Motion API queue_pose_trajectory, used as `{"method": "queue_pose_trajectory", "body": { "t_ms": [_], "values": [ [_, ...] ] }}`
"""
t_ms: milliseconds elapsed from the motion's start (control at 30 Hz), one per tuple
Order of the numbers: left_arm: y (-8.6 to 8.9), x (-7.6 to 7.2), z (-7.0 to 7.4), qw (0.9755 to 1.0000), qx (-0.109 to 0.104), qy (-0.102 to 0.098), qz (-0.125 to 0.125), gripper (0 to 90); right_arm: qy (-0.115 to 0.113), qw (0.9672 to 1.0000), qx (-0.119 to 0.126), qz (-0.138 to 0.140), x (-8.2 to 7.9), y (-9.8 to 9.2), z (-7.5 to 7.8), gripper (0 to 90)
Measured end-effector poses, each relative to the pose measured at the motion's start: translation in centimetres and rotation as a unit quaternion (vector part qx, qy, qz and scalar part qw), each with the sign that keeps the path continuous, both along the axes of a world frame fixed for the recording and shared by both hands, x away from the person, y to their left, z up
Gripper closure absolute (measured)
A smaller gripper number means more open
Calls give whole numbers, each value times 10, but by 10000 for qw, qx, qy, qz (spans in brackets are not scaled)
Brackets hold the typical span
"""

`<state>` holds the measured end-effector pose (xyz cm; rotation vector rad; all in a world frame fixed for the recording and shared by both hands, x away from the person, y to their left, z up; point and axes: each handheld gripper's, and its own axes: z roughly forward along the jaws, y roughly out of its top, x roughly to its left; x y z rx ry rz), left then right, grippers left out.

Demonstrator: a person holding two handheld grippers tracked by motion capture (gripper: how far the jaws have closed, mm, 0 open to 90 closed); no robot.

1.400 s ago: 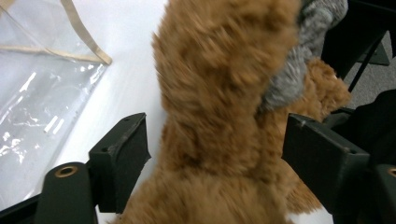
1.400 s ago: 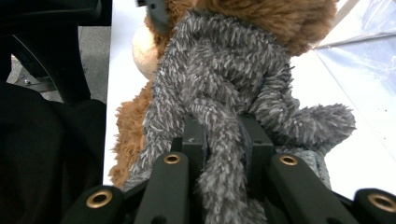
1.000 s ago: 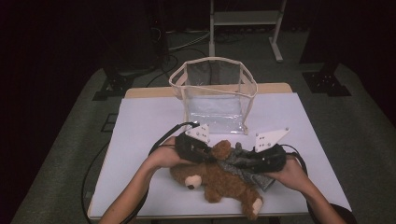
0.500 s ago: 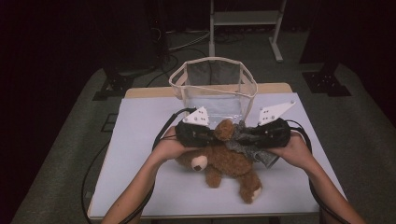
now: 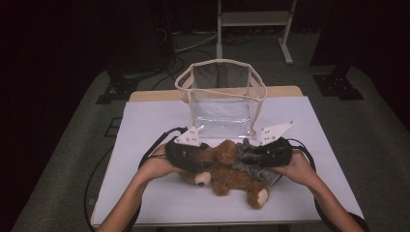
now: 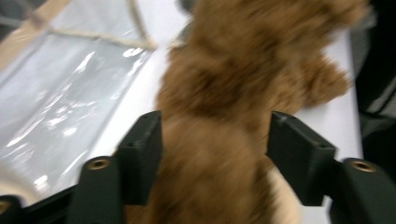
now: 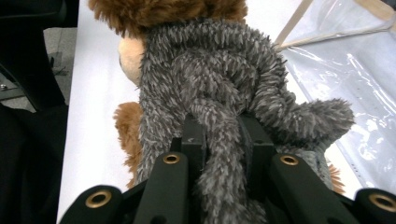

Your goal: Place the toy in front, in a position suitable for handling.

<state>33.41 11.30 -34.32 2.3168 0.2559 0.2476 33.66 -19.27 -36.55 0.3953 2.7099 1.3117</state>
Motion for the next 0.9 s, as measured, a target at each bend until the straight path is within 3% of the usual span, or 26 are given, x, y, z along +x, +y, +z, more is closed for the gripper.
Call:
{"method": "queue_pose_trajectory", "body": {
  "t_ms": [100, 200, 300, 400, 500, 633, 700, 900],
  "values": [
    [8, 5, -5, 9999, 87, 132, 47, 311, 8, 10000, 24, -13, -2, -1, -1, 744],
    [11, 6, -10, 9997, 113, 198, 9, 451, 1, 10000, 18, -38, -1, -1, 0, 744],
    [13, 5, -17, 9996, 46, 266, 18, 517, -121, 9999, 37, -35, -3, 1, 12, 745],
    [14, 6, -20, 9995, -78, 308, -20, 531, -274, 9993, 230, 134, -9, 6, 31, 745],
    [15, 4, -21, 9996, -92, 272, -52, 534, -492, 9982, 180, 284, -12, 19, 48, 745],
    [16, 0, -22, 9995, -116, 254, -119, 535, -604, 9969, 234, 449, -10, 35, 60, 745],
    [17, -2, -23, 9994, -156, 267, -138, 536, -584, 9968, 210, 495, -6, 42, 60, 745],
    [18, -7, -24, 9995, -147, 194, -197, 534, -180, 9982, -368, 429, 8, 51, 32, 745]
  ]
}}
